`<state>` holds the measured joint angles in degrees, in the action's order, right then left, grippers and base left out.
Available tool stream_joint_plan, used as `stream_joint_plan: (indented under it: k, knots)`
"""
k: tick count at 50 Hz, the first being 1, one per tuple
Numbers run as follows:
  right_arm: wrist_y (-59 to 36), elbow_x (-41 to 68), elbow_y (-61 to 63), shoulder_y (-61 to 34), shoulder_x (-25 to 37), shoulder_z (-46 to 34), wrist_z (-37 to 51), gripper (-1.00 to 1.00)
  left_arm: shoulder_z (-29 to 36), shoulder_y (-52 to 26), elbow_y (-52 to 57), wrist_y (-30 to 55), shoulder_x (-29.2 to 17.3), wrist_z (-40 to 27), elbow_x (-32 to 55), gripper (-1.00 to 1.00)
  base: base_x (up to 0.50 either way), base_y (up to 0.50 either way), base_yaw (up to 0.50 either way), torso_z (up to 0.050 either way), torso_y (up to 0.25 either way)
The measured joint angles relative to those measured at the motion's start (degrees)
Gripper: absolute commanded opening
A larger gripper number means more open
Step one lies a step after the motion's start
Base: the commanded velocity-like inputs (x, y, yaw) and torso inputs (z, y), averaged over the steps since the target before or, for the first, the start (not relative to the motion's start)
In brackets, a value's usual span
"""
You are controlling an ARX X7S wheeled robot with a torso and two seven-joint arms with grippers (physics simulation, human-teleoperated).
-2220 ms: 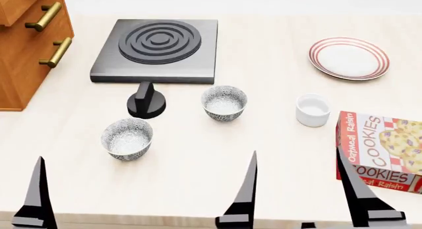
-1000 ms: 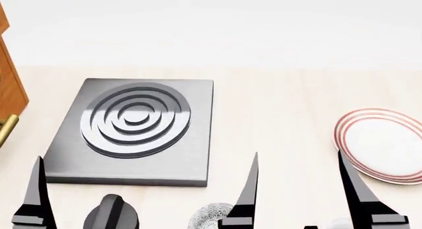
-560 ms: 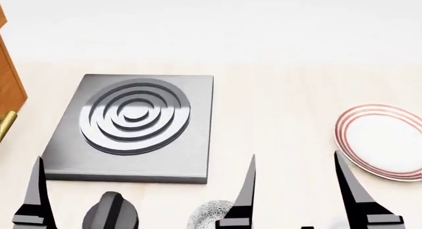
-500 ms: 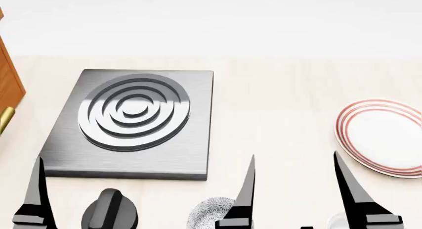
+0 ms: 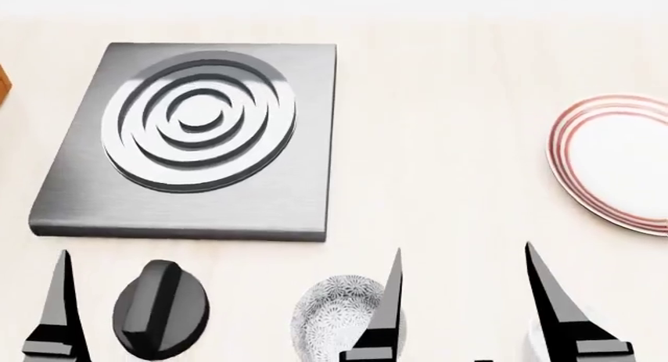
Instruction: Pick the akita bowl next to the ramekin and place it on the plate.
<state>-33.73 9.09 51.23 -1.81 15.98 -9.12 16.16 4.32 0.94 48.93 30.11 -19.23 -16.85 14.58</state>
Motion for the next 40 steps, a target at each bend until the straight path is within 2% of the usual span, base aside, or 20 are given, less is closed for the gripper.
stream_joint_plan:
  k: [29,40]
  knots:
    - [-0.1,0.8,-0.1,0.0,0.6,-0.3,0.8,1.00,0.6,0.2,-0.3,-0.4,-0.6,-0.6,0.5,1.00,0.00,0.00,0.00,0.000,-0.180]
    - [-1.4,1.5,0.2,-0.3,0.6,-0.3,1.2,1.00,0.8,0.4,-0.2,-0.7,-0.8,-0.9,0.7,1.00,0.00,0.00,0.00,0.000,-0.009]
